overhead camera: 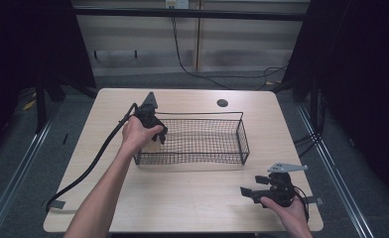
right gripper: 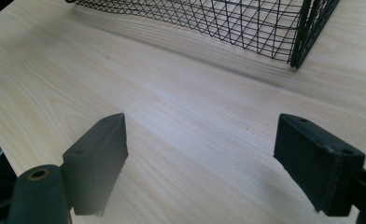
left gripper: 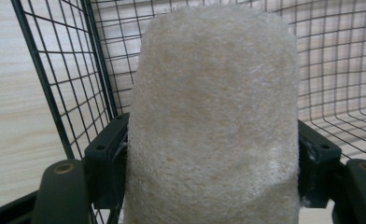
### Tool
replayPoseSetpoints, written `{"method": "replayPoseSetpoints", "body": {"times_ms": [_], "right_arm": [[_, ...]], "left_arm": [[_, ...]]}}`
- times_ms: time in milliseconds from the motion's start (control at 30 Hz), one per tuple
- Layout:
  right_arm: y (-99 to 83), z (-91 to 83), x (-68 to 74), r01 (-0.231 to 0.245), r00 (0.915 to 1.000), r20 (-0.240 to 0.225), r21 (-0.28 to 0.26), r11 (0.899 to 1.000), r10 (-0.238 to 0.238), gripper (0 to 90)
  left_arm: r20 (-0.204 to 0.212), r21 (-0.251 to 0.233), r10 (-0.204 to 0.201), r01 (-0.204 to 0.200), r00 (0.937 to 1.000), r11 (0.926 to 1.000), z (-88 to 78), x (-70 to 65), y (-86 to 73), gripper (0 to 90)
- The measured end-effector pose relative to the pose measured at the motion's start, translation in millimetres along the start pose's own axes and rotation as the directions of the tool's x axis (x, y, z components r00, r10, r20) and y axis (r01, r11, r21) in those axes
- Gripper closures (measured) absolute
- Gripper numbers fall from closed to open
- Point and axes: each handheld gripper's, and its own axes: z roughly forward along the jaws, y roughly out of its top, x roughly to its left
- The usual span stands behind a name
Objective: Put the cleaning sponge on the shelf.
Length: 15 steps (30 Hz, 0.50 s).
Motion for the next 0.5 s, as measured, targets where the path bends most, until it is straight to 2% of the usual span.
{"method": "replayPoseSetpoints", "body": {"times_ms": [100,333,400,433,500], "right_arm": [[0.0,0.0,-0.1,-0.001,1.0,0.0,0.0,1.0,0.001,17.2],[0.0,-0.2,0.3,0.002,1.0,0.0,0.001,1.0,-0.002,17.2],[0.1,0.1,0.2,0.003,1.0,0.0,0.001,1.0,-0.003,17.2],[0.1,0.1,0.2,0.004,1.0,-0.001,0.001,1.0,-0.004,17.1],[0.1,0.2,0.2,0.004,1.0,-0.001,0.002,1.0,-0.004,17.2]], "left_arm": [[0.01,0.01,0.0,0.0,1.0,0.9999,4.3,-0.2,0.1,27.6],[0.002,0.014,-0.006,0.006,1.0,0.9999,9.4,-1.4,0.2,27.5],[0.01,0.021,-0.008,0.008,0.9999,0.9997,11.6,-0.1,-0.1,27.5],[0.041,0.026,-0.031,0.03,0.9987,0.9992,14.4,3.5,-0.2,27.5],[0.034,0.037,-0.028,0.026,0.999,0.999,15.7,6.4,-0.4,27.5]]}}
